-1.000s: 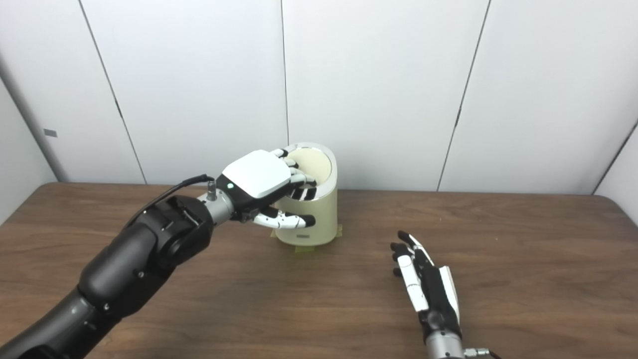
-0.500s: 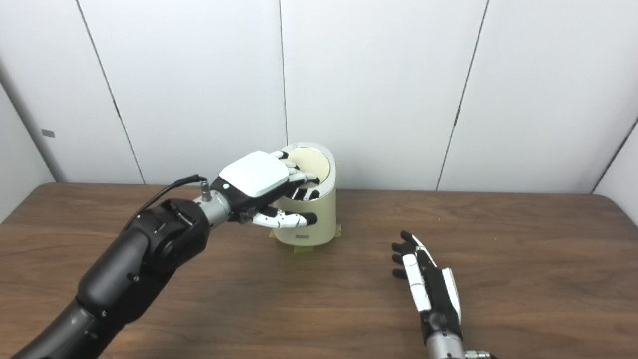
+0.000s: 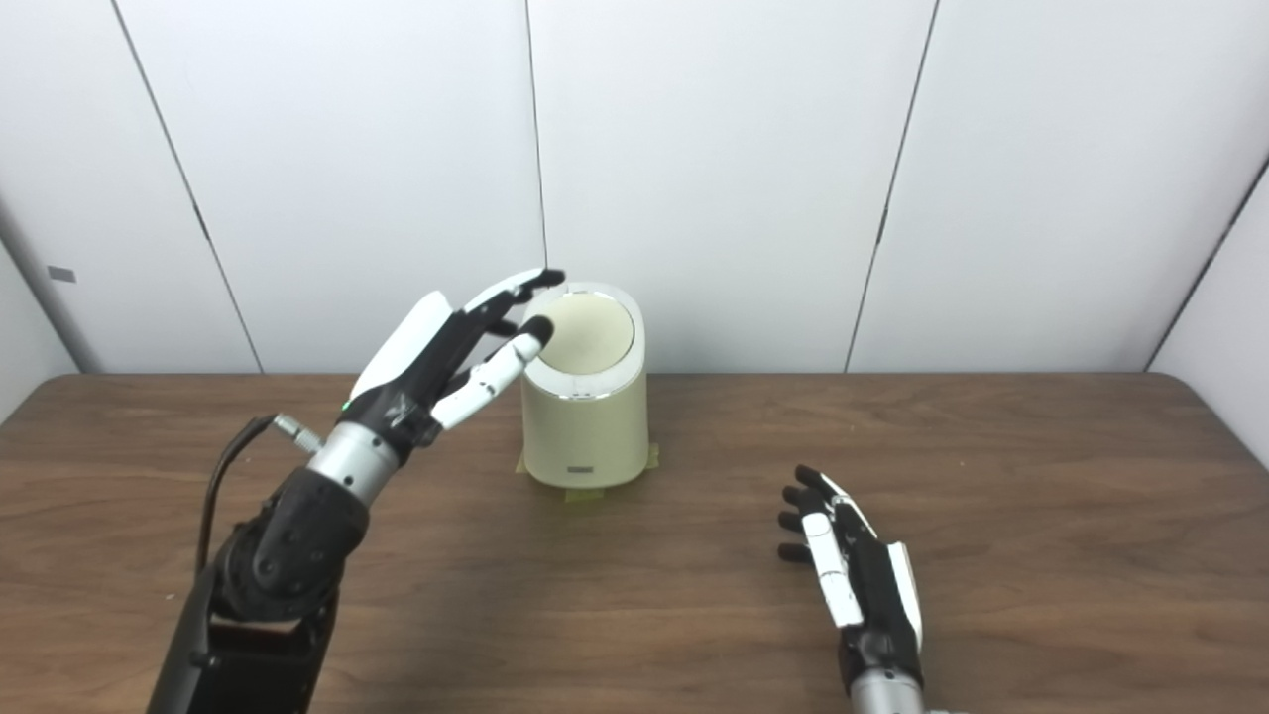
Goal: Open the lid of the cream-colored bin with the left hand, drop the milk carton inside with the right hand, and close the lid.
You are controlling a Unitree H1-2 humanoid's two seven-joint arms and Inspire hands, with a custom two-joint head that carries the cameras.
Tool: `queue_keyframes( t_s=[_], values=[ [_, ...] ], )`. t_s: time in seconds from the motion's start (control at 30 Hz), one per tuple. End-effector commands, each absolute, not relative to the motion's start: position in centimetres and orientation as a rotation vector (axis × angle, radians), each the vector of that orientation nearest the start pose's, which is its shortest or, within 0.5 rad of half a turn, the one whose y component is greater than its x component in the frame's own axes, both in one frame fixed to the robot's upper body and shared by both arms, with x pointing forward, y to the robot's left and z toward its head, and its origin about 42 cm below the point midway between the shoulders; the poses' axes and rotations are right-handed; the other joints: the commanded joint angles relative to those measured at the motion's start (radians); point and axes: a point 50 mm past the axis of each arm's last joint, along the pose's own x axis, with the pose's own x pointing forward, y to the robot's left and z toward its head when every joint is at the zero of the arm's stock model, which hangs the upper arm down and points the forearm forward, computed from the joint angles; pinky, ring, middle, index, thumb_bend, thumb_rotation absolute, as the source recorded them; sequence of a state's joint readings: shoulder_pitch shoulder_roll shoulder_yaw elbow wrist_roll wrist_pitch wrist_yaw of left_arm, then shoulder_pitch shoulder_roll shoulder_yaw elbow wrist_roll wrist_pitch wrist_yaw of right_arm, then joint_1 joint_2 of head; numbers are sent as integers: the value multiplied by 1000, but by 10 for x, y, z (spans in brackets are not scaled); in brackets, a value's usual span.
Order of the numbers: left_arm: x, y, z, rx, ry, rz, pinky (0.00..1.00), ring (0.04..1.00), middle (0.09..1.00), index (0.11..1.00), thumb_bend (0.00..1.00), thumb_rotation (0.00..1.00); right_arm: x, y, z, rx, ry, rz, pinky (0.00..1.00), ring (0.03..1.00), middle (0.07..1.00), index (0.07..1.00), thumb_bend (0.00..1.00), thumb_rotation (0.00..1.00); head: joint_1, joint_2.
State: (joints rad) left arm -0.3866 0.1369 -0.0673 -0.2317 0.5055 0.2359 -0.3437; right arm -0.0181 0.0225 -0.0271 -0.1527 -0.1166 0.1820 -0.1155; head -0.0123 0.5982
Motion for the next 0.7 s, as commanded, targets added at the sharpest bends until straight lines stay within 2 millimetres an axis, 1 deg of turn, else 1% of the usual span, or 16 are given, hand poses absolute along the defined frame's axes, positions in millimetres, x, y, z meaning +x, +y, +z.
queue_keyframes(
  t_s=[0.0, 0.13, 0.2, 0.3, 0.37, 0.47, 0.53, 0.6, 0.67],
  values=[
    [361, 195, 270, 617, -359, -206, 898, 953, 954, 939, 377, 999, 294, -212, 155, -72, -118, -135, 685, 779, 808, 828, 453, 889, -3, 6],
    [338, 210, 241, 496, -292, -173, 923, 954, 943, 939, 389, 1000, 294, -211, 160, -53, -140, -107, 713, 809, 831, 840, 461, 898, -7, 11],
    [327, 216, 229, 442, -254, -160, 927, 958, 945, 948, 401, 1000, 295, -211, 163, -45, -150, -96, 718, 813, 834, 840, 467, 892, -9, 8],
    [312, 223, 212, 360, -195, -133, 957, 959, 948, 958, 422, 1000, 295, -212, 168, -24, -166, -76, 763, 844, 854, 857, 489, 892, -9, 5],
    [305, 227, 201, 302, -168, -122, 992, 977, 953, 964, 437, 1000, 294, -214, 169, -29, -172, -73, 781, 856, 861, 862, 505, 884, -11, 0],
    [296, 231, 186, 234, -140, -95, 1000, 975, 952, 970, 434, 1000, 292, -217, 169, -33, -175, -76, 793, 864, 863, 865, 535, 888, -14, -9],
    [290, 234, 176, 166, -128, -63, 1000, 967, 955, 976, 409, 1000, 290, -220, 167, -36, -174, -76, 804, 871, 866, 866, 530, 903, -6, -21],
    [285, 236, 168, 102, -120, -28, 988, 964, 965, 983, 378, 984, 288, -222, 166, -50, -169, -72, 813, 878, 871, 869, 530, 927, 0, -23],
    [282, 238, 163, 78, -113, -12, 995, 978, 980, 995, 393, 996, 286, -224, 165, -67, -167, -56, 838, 894, 885, 882, 535, 956, 4, -28]
  ],
)
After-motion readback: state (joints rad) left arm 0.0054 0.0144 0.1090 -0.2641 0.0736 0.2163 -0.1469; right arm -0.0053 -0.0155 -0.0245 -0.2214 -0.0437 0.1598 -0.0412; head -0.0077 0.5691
